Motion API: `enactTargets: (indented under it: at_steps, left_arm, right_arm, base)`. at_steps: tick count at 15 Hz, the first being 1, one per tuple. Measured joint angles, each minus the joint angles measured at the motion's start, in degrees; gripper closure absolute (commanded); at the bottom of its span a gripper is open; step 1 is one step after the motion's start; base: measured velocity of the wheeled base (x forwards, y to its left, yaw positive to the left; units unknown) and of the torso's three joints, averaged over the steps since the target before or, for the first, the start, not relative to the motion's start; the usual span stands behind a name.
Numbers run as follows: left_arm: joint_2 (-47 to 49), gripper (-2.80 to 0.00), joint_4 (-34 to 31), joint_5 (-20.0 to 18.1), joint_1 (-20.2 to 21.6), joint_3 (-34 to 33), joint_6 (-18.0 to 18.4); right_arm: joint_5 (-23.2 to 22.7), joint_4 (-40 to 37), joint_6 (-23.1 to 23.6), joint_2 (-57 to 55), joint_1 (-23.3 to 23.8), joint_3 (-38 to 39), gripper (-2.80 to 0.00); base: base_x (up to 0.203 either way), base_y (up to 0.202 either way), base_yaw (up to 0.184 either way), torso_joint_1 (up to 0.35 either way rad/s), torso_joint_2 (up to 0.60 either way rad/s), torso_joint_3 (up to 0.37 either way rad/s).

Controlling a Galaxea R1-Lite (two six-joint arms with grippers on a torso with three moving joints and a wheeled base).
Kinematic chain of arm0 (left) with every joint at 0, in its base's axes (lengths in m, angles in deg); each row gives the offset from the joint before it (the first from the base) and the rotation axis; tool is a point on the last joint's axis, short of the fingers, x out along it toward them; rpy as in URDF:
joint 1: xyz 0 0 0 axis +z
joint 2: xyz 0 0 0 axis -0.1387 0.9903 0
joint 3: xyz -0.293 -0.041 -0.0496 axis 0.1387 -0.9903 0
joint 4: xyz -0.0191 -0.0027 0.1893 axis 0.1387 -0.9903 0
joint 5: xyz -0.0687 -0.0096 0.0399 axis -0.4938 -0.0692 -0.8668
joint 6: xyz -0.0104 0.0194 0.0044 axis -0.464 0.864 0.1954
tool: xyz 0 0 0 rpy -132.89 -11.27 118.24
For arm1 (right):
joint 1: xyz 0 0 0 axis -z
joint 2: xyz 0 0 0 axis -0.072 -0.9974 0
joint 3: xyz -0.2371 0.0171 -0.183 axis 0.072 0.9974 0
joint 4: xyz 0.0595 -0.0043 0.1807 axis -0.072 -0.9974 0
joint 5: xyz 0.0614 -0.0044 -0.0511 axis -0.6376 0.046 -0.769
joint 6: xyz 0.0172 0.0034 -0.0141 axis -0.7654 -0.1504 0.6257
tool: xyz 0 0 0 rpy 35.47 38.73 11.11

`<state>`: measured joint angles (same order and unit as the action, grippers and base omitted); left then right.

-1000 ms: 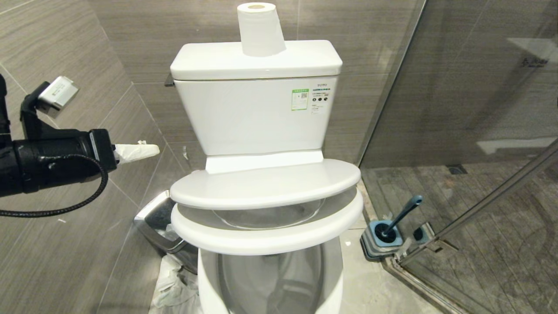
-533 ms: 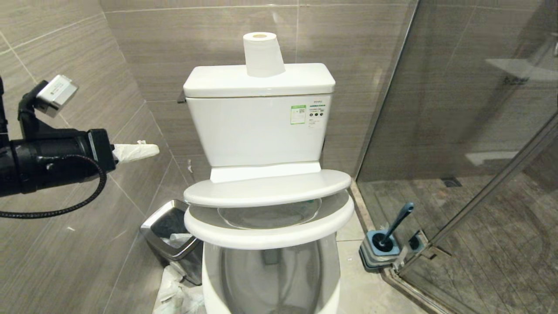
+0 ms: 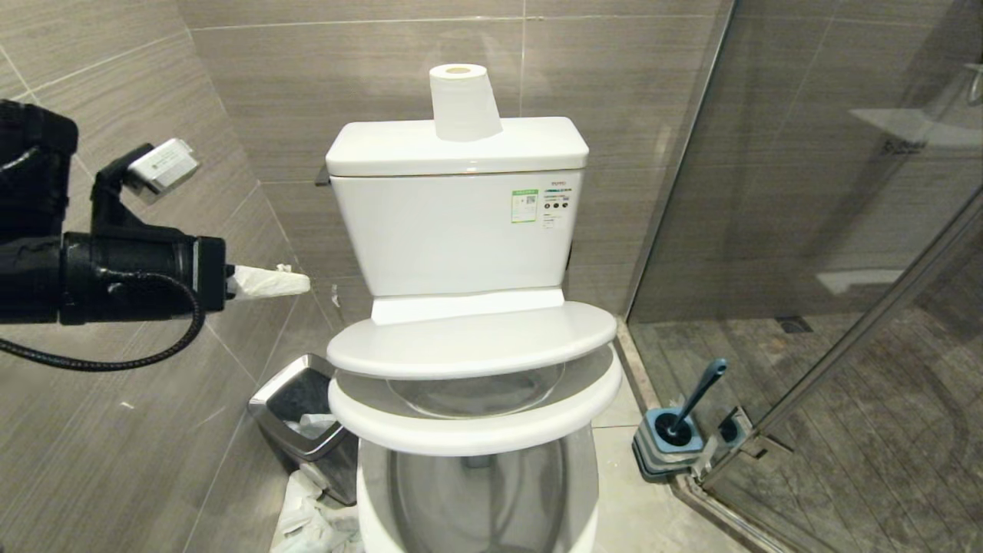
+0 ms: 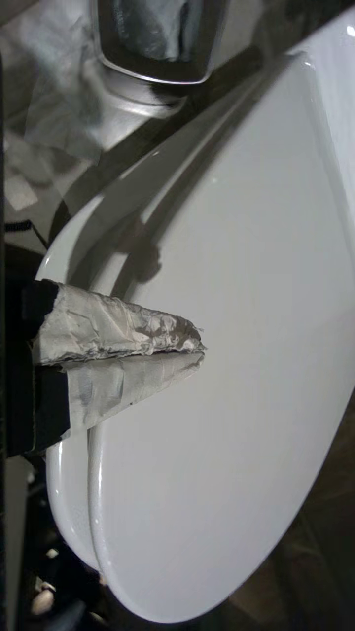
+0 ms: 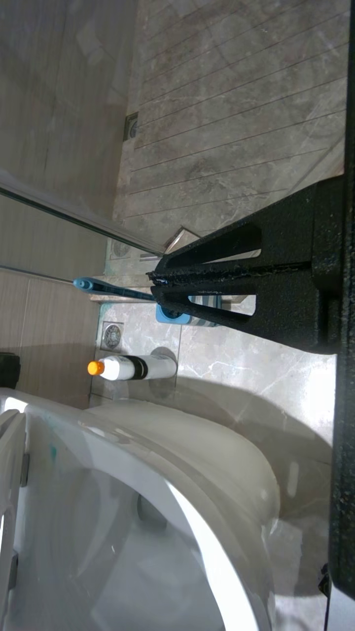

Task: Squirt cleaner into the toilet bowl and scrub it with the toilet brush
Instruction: Close the toilet lid

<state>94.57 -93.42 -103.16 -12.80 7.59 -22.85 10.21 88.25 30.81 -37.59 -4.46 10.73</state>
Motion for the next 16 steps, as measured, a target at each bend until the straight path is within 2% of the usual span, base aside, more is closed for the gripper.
enactTargets:
  at_steps: [3,4,7,10,12,16]
  left_arm:
    - [3.6,0.00,-1.2,-4.9,-3.1,2.8,15.0]
    - [4.6,0.00,-1.7,-6.1,-4.9,3.3,17.5]
    - [6.8,0.00,-6.3,-6.7,-9.4,3.6,19.1]
    - [9.1,0.00,-14.1,-4.9,-12.0,3.3,19.1]
    - [11.1,0.00,-16.0,-4.8,-12.5,3.0,18.7]
    - [15.8,0.00,-15.7,-4.5,-11.8,2.5,16.3]
  right_arm:
    - [0.0,0.0,0.0,0.0,0.0,0.0,0.00]
    - [0.0,0.0,0.0,0.0,0.0,0.0,0.00]
    - [0.0,0.0,0.0,0.0,0.0,0.0,0.00]
    - [0.0,0.0,0.0,0.0,0.0,0.0,0.00]
    - [0.0,0.0,0.0,0.0,0.0,0.0,0.00]
    - [0.0,0.0,0.0,0.0,0.0,0.0,0.00]
  base:
    - [0.000,0.000,0.000,0.000,0.00,0.000]
    - [0.000,0.000,0.000,0.000,0.00,0.000]
    - [0.000,0.000,0.000,0.000,0.00,0.000]
    - [0.000,0.000,0.000,0.000,0.00,0.000]
    - [0.000,0.000,0.000,0.000,0.00,0.000]
    - [0.000,0.000,0.000,0.000,0.00,0.000]
